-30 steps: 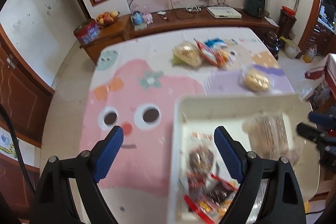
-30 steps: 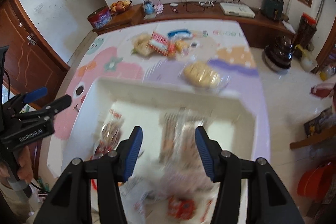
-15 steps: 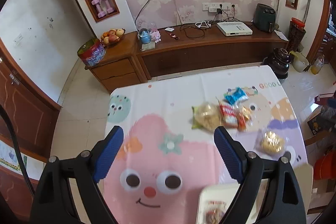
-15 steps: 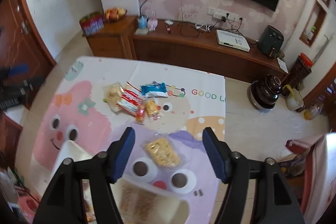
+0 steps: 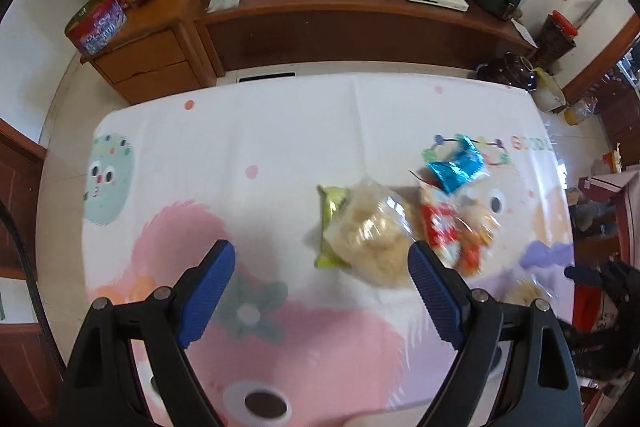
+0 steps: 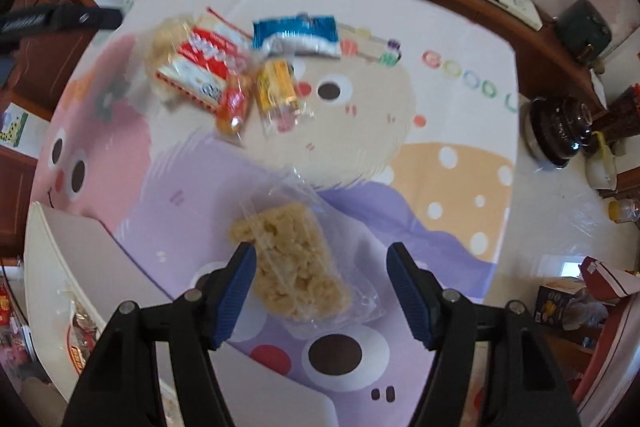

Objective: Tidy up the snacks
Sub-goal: 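Move the left gripper to the clear puffed-snack bag while the right approaches another, then grasp a clear puffed-snack bag with each gripper, then carry both puffed-snack bags over the white tray and release them inside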

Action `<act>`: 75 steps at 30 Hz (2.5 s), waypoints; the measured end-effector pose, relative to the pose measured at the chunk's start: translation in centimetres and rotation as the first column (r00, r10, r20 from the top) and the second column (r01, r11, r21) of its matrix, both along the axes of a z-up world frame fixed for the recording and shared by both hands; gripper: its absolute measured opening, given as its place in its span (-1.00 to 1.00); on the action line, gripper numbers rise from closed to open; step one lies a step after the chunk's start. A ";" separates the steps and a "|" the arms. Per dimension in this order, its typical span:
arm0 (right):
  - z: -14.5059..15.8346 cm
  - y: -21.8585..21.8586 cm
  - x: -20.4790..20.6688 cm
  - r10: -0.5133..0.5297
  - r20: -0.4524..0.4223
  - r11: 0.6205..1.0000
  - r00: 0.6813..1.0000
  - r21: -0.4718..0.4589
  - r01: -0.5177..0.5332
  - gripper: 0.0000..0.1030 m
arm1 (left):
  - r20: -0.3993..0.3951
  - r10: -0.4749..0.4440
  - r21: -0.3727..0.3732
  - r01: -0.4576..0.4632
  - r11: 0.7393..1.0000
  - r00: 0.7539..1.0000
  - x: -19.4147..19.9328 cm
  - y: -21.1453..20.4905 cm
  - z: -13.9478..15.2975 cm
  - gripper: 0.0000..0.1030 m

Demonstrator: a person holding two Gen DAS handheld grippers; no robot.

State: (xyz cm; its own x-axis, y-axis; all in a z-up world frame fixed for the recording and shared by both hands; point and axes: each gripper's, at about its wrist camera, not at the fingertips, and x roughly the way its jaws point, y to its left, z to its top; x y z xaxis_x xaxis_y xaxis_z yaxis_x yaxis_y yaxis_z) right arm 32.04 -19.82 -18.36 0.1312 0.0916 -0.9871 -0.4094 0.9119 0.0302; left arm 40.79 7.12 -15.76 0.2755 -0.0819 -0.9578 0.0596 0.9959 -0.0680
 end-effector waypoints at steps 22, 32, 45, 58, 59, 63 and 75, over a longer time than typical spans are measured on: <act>-1.9 0.6 0.4 0.058 -0.099 0.996 0.993 0.069 -0.052 0.36 | -0.022 -0.069 -0.007 0.069 0.998 0.997 2.7 -5.2 -5.7 0.17; -2.7 2.1 0.0 0.093 -0.131 0.995 0.987 0.035 -0.089 0.36 | 0.027 -0.055 0.015 0.055 0.998 0.998 1.4 -5.5 -4.5 -0.24; -0.3 4.8 -1.9 0.052 -0.031 0.999 0.998 -0.005 -0.052 0.07 | 0.116 -0.015 -0.020 0.017 1.000 0.993 -4.6 0.0 2.3 -0.28; 14.6 3.8 -9.9 -0.070 0.264 0.988 0.962 0.150 0.030 0.07 | 0.321 -0.121 -0.075 0.153 0.985 0.939 -19.0 0.1 16.0 -0.28; 15.5 3.5 -10.9 -0.086 0.278 0.985 0.957 0.169 0.040 0.07 | 0.333 -0.128 -0.072 0.160 0.984 0.934 -20.3 0.0 16.7 -0.28; 17.6 3.1 -15.2 -0.159 0.301 0.960 0.940 0.269 0.076 0.07 | 0.361 -0.134 -0.054 0.165 0.985 0.923 -24.8 -0.4 18.4 -0.28; 18.0 2.1 -25.4 -0.297 0.368 0.908 0.881 0.394 0.142 0.07 | 0.423 -0.090 -0.092 0.142 0.986 0.901 -35.9 -1.8 17.4 -0.28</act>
State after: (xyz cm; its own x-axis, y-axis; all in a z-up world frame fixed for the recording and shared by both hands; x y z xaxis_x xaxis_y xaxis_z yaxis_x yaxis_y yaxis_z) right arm 6.64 -17.71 -0.38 0.5741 0.3350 -0.7471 -0.2450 0.9410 0.2336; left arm 4.84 5.36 1.63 0.6284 -0.2426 -0.7390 0.2227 0.9665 -0.1279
